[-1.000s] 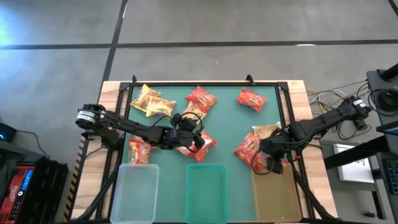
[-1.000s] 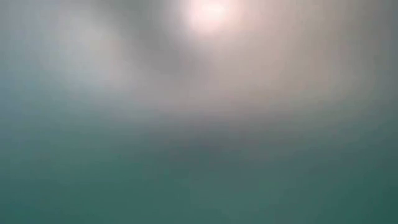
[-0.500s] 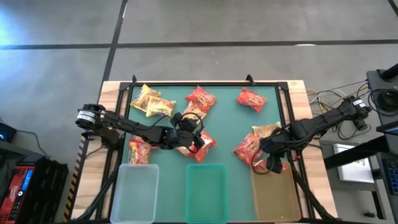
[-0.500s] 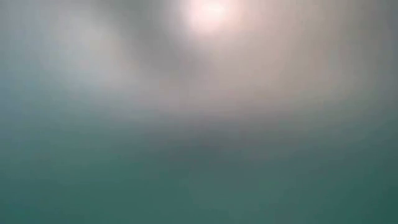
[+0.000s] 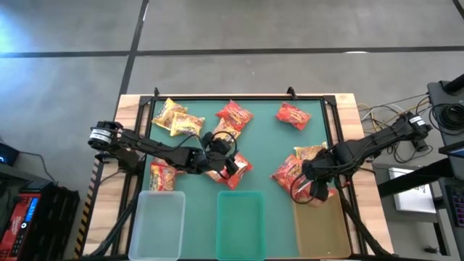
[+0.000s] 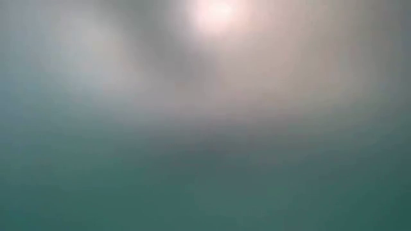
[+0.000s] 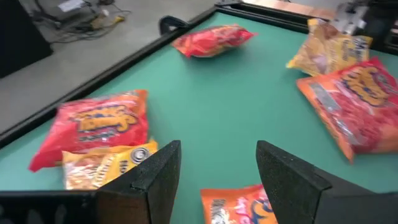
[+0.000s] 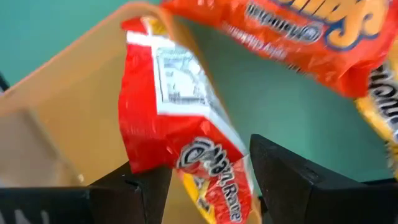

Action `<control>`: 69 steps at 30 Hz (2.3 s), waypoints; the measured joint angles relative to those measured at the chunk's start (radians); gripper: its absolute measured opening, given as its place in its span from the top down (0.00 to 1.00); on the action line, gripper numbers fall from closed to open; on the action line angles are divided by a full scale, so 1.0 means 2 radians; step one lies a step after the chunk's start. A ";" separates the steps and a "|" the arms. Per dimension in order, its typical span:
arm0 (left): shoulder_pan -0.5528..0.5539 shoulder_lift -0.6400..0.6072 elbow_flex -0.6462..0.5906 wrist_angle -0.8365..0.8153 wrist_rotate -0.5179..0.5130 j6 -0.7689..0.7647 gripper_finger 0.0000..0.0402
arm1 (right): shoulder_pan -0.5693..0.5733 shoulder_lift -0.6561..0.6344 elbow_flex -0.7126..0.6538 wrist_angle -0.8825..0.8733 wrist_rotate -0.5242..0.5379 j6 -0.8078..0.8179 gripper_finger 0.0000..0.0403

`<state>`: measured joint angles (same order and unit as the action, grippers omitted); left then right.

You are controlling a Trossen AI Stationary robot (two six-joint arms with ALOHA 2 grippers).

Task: Sort Maruchan noodles
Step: Put the red noodle pack into the orange bin, then put the yellow noodle pack into the green bin

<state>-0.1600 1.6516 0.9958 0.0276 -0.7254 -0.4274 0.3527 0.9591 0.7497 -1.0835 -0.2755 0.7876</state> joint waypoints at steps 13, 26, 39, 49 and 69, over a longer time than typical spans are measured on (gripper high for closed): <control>0.000 0.000 0.000 -0.003 0.015 0.000 0.52 | 0.000 0.000 0.076 -0.007 0.046 -0.001 0.50; 0.006 0.000 0.000 -0.030 0.014 -0.011 0.52 | 0.000 0.000 0.089 0.092 0.309 -0.054 0.50; 0.086 0.013 -0.004 -0.115 0.014 -0.077 0.52 | -0.118 0.018 -0.061 0.459 0.311 -0.193 0.50; 0.162 0.058 -0.004 -0.128 0.054 -0.118 0.52 | -0.205 0.076 -0.111 0.635 0.231 -0.195 0.50; 0.173 0.084 -0.005 -0.028 0.193 -0.106 0.52 | -0.217 0.185 -0.090 0.649 0.227 -0.249 0.50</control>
<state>0.1853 1.8198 0.9855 -0.0294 -0.3399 -0.6401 -0.0814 1.3282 0.5694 0.2143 0.1791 0.2903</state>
